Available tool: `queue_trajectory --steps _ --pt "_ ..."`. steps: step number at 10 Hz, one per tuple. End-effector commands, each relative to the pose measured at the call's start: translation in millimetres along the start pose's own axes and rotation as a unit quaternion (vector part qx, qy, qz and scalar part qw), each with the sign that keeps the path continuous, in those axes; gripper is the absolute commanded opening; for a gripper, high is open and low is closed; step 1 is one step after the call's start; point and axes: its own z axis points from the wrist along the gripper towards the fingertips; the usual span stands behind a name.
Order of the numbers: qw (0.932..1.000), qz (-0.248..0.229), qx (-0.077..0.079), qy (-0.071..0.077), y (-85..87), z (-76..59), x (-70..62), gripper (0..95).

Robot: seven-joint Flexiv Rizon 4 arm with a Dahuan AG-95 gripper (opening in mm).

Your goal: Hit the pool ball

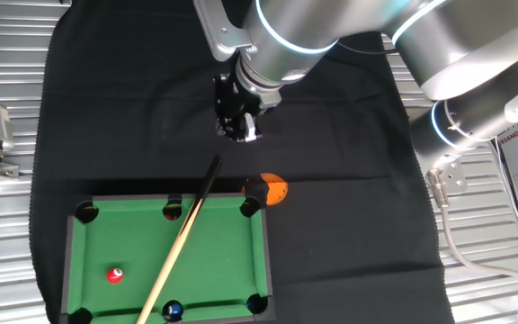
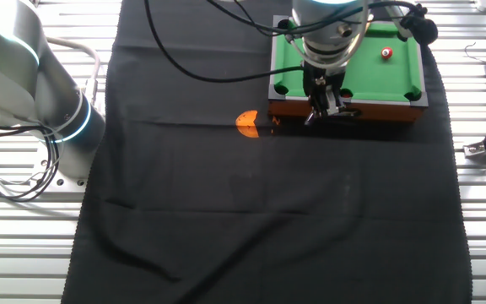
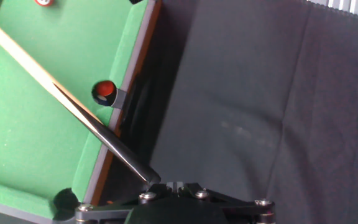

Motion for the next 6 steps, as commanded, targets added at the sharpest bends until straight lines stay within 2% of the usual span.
queue_trajectory --steps 1,6 --pt "1.0 -0.002 -0.003 -0.002 0.0 0.1 0.3 0.0" --pt "0.9997 -0.025 -0.005 0.0 3.1 0.8 -0.9 0.0"
